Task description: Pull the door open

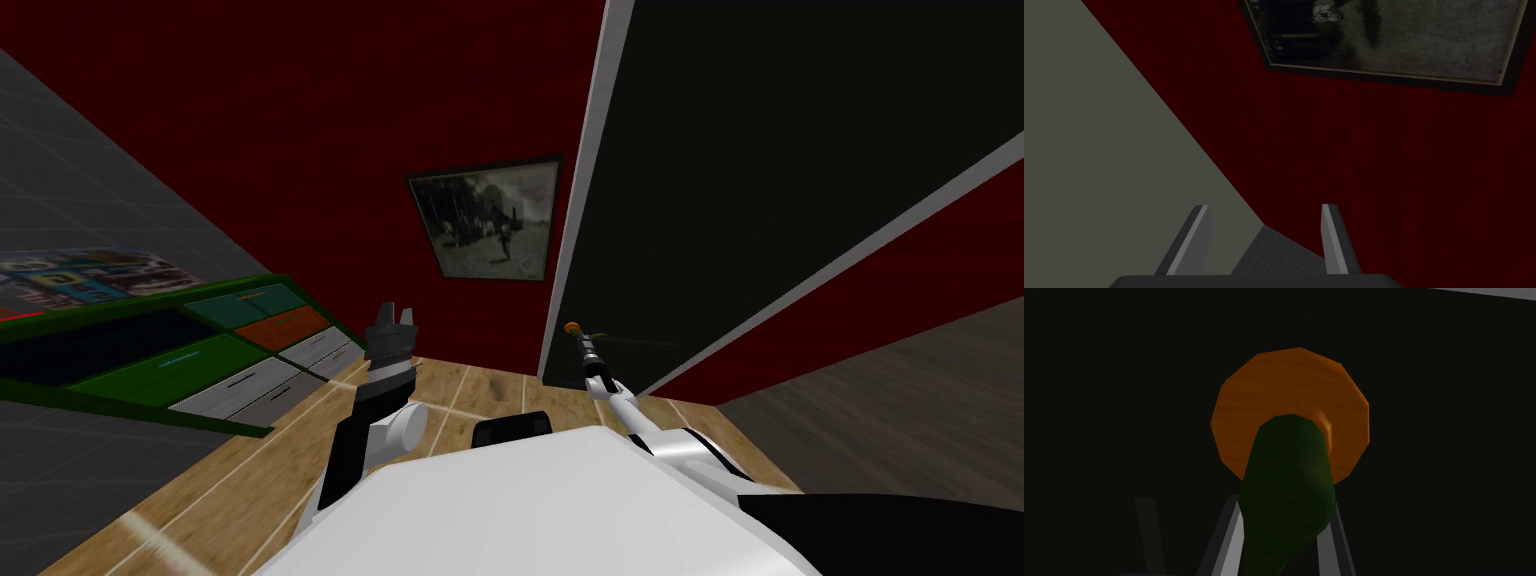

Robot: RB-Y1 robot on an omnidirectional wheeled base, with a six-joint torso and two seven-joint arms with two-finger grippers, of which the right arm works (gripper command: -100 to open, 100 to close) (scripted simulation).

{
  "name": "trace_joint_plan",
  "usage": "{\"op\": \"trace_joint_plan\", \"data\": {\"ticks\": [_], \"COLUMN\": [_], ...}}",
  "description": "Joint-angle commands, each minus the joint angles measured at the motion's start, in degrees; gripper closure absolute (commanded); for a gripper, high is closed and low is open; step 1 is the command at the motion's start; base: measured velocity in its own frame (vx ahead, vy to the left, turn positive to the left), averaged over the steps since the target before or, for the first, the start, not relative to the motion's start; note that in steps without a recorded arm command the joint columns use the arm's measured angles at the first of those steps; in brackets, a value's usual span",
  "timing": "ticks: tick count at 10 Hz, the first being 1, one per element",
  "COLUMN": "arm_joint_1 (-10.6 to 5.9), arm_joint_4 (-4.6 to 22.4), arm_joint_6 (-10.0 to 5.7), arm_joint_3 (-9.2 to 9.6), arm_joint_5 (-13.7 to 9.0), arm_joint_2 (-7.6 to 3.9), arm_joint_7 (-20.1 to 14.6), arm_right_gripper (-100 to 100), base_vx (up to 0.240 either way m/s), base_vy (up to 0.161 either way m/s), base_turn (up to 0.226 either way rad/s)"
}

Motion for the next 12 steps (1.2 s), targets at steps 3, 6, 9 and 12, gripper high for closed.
{"op": "trace_joint_plan", "data": {"ticks": [3, 6, 9, 12], "arm_joint_1": [0.60, 1.41, 2.19, 3.16], "arm_joint_4": [-0.11, -0.25, -0.38, -1.10], "arm_joint_6": [-0.76, -1.78, -2.76, -3.38], "arm_joint_3": [1.44, 3.39, 5.26, 6.86], "arm_joint_5": [0.69, 1.62, 2.51, 3.01], "arm_joint_2": [-1.21, -2.84, -4.41, -4.97], "arm_joint_7": [-1.93, -4.53, -7.03, -8.48], "arm_right_gripper": [100, 100, 100, 100], "base_vx": [-0.140, -0.249, -0.251, -0.167], "base_vy": [-0.056, -0.074, -0.078, -0.040], "base_turn": [0.127, 0.168, 0.172, 0.094]}}
